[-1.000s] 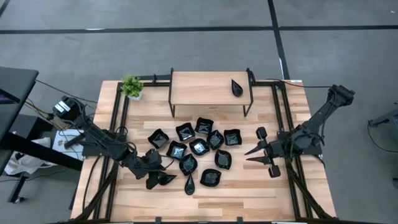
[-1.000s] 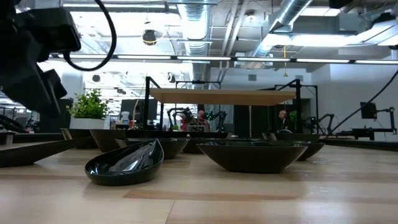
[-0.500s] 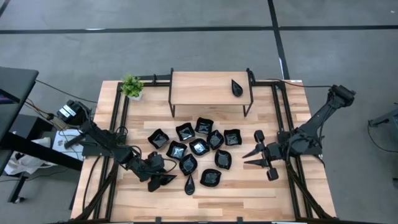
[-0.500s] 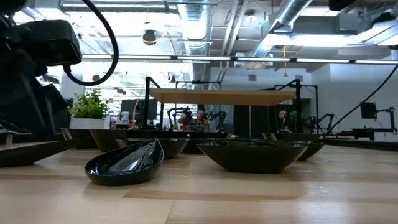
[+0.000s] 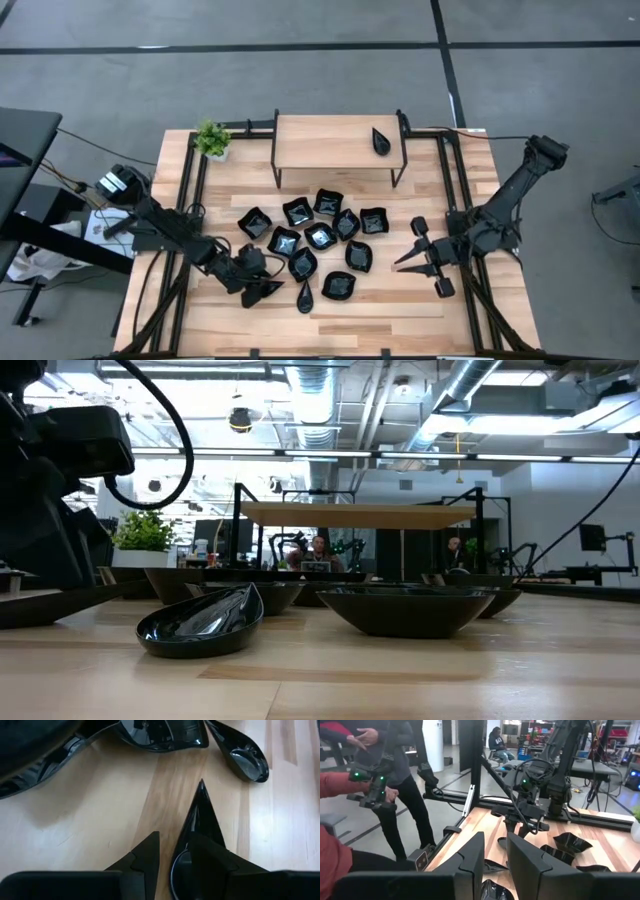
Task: Pick & Place Mini shaped plates
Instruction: Stack the black drop shaped plate on top of the black drop shaped plate on the shelf
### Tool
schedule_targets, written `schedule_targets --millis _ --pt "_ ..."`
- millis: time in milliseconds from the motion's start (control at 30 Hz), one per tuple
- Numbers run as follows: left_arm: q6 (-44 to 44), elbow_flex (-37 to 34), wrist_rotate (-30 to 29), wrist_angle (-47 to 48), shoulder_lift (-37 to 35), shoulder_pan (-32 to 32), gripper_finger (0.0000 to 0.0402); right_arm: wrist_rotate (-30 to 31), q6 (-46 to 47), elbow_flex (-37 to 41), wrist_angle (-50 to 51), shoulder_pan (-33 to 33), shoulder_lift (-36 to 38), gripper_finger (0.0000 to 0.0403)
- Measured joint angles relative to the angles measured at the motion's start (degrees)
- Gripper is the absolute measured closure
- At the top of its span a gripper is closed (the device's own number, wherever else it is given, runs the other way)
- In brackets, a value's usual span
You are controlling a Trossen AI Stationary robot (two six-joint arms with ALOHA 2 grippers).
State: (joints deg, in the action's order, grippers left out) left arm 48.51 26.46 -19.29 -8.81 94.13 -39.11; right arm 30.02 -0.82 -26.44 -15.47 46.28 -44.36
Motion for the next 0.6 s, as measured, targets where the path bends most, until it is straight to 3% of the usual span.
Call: schedule_targets --millis 600 --pt "0.2 0.1 0.2 -6.3 5.1 0.0 0.0293 0.0 -0.8 0.0 0.2 0.0 0.0 0.0326"
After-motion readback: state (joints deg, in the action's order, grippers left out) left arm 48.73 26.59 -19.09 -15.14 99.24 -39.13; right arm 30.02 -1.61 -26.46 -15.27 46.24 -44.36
